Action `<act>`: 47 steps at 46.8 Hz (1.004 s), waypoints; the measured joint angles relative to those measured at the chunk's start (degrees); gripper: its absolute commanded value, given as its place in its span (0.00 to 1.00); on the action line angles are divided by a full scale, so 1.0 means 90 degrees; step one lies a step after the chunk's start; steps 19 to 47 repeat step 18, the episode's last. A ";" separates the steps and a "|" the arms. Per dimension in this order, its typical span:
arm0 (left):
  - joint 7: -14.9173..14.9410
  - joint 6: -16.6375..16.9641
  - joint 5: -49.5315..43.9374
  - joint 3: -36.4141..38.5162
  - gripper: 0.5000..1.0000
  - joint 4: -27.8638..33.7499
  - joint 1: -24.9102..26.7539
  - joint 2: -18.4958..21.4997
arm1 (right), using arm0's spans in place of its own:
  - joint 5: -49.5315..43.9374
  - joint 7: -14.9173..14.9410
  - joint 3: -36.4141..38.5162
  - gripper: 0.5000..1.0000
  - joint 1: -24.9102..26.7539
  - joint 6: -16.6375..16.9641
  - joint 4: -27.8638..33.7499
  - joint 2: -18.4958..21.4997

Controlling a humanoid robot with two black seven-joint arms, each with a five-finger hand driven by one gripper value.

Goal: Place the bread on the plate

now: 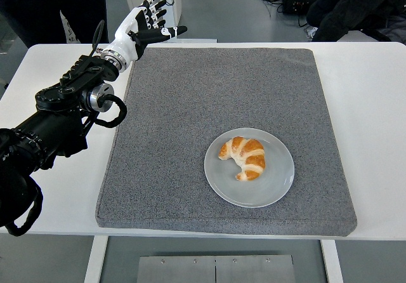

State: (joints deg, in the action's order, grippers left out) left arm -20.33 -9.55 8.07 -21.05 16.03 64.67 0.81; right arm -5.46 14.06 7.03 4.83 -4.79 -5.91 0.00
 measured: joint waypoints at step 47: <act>0.0188 -0.0060 -0.1268 -0.0923 1.00 -0.0024 -0.0156 -0.0090 | 0.0000 0.0000 0.0011 1.00 0.0001 -0.0001 0.0002 0.0000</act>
